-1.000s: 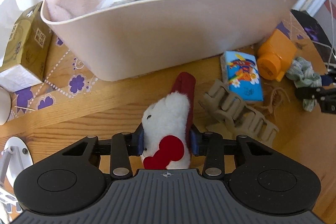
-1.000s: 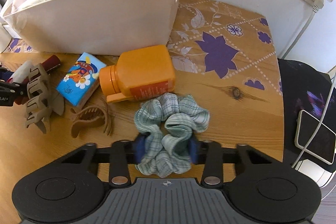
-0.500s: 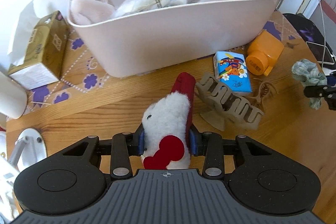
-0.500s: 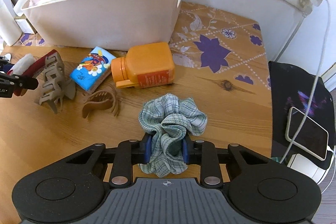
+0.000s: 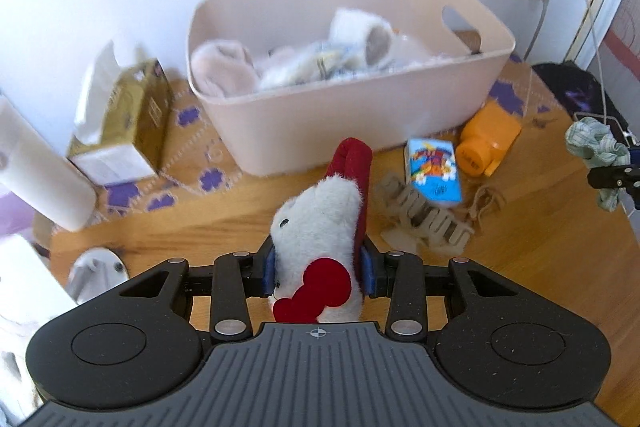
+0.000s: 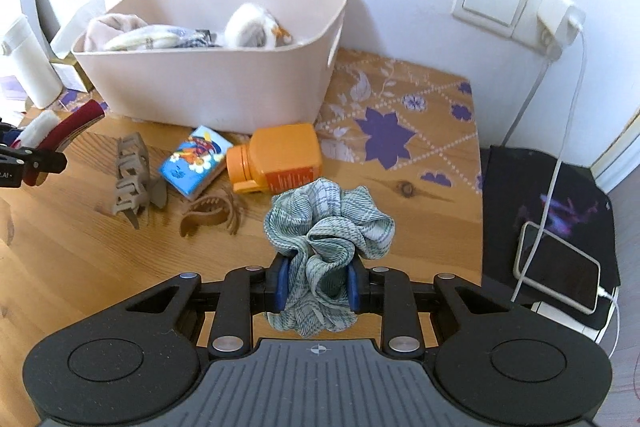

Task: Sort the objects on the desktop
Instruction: 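Lift the white-red plush and green scrunchie over the beige basket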

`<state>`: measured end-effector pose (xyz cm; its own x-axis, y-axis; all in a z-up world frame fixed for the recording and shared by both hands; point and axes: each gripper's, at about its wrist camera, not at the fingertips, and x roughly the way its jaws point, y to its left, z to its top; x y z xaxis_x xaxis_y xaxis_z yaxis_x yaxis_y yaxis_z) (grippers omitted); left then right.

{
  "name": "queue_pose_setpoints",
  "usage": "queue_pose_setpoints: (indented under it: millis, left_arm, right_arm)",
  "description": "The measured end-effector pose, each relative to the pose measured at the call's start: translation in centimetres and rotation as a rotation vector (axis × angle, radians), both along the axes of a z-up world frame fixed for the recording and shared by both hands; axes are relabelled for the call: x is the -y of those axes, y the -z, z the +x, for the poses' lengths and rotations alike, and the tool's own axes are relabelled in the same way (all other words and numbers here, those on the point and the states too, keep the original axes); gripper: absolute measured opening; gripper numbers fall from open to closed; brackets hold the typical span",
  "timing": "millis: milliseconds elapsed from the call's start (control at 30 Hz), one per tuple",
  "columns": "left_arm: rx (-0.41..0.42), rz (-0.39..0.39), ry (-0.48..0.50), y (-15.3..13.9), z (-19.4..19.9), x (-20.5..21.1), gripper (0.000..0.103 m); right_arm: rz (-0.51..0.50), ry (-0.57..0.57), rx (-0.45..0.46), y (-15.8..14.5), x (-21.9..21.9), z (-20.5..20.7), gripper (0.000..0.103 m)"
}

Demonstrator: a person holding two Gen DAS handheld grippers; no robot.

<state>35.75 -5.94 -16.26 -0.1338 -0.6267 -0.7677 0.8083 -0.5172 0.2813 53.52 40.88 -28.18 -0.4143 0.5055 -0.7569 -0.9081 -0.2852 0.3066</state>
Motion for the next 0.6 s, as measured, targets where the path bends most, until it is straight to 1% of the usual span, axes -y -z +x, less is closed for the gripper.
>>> queue_pose_setpoints:
  millis: [300,600]
  left_arm:
    - [-0.029,-0.107,0.025,-4.6,-0.6,-1.3,0.040]
    - [-0.030,-0.169,0.046,-7.2,-1.5,-0.9,0.040]
  right_arm:
    - [0.092,0.012,-0.033,-3.8,0.0,1.1,0.026]
    - [0.181,0.044,-0.057,-7.7,-1.5,2.0,0.026]
